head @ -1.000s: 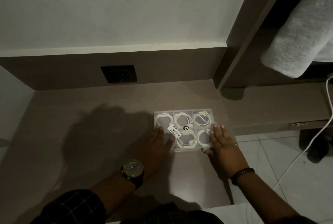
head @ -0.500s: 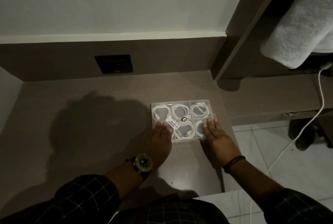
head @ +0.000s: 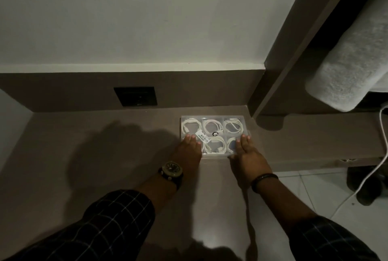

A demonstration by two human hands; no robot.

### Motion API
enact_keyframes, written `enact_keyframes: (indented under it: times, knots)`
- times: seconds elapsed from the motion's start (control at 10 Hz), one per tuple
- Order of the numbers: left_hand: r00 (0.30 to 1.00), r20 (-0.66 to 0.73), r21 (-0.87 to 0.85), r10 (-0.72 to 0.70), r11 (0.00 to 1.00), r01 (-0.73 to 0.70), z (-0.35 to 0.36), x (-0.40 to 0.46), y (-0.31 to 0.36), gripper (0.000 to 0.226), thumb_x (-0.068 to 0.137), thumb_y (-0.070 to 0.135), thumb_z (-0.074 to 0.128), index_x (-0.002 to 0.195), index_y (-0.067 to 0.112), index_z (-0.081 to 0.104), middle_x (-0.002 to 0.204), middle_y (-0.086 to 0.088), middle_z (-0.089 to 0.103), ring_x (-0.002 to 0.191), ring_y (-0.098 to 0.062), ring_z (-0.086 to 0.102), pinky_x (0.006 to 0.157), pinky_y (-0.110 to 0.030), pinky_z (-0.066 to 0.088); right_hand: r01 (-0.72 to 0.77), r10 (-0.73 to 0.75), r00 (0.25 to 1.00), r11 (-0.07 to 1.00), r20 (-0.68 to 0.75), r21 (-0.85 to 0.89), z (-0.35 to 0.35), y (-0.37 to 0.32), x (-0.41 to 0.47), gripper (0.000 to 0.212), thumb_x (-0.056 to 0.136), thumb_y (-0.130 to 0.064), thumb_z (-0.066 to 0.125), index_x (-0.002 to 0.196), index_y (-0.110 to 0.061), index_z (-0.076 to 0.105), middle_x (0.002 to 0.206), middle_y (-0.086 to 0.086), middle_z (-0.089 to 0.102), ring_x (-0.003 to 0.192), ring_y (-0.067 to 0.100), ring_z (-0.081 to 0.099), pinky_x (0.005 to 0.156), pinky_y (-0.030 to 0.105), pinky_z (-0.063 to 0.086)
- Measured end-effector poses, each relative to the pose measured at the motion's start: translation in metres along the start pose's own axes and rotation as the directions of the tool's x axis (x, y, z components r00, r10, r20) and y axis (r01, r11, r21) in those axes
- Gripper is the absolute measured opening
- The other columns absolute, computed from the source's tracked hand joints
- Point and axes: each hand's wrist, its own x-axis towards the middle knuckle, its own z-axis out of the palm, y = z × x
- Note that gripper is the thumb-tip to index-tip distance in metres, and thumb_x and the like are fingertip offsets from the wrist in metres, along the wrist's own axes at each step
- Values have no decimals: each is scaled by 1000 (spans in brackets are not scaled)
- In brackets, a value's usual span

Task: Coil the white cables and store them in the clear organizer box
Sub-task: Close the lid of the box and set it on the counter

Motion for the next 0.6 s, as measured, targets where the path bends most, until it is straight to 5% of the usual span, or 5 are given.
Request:
enact_keyframes:
  times: [0.1, 0.3, 0.6]
  knots:
    - [1000, 5, -25, -29, 999, 29, 6, 21, -4, 51, 89, 23, 55, 130, -6, 47, 142, -32, 43, 136, -40, 38, 113, -38, 29, 12, -12, 1000, 1000, 15, -12, -7, 7, 29, 64, 98, -33, 37, 148, -2, 13, 159, 21, 5, 148, 31, 4, 119, 34, 10]
    - [983, 176, -49, -52, 997, 62, 13, 54, -10, 47, 98, 11, 29, 143, -1, 23, 157, -24, 16, 146, -41, 9, 116, -44, 15, 21, -21, 1000, 1000, 2, -15, -16, 17, 60, 63, 98, -31, 38, 148, -2, 13, 159, 20, 6, 148, 31, 4, 119, 33, 8]
    - [981, 177, -113, -85, 988, 106, 21, 62, -12, 47, 102, 23, 30, 144, 1, 25, 156, -24, 18, 145, -40, 13, 116, -44, 18, 29, -29, 999, 999, 23, -18, -22, 18, 65, 62, 98, -31, 37, 148, -2, 13, 160, 18, 3, 148, 30, 3, 120, 35, 11]
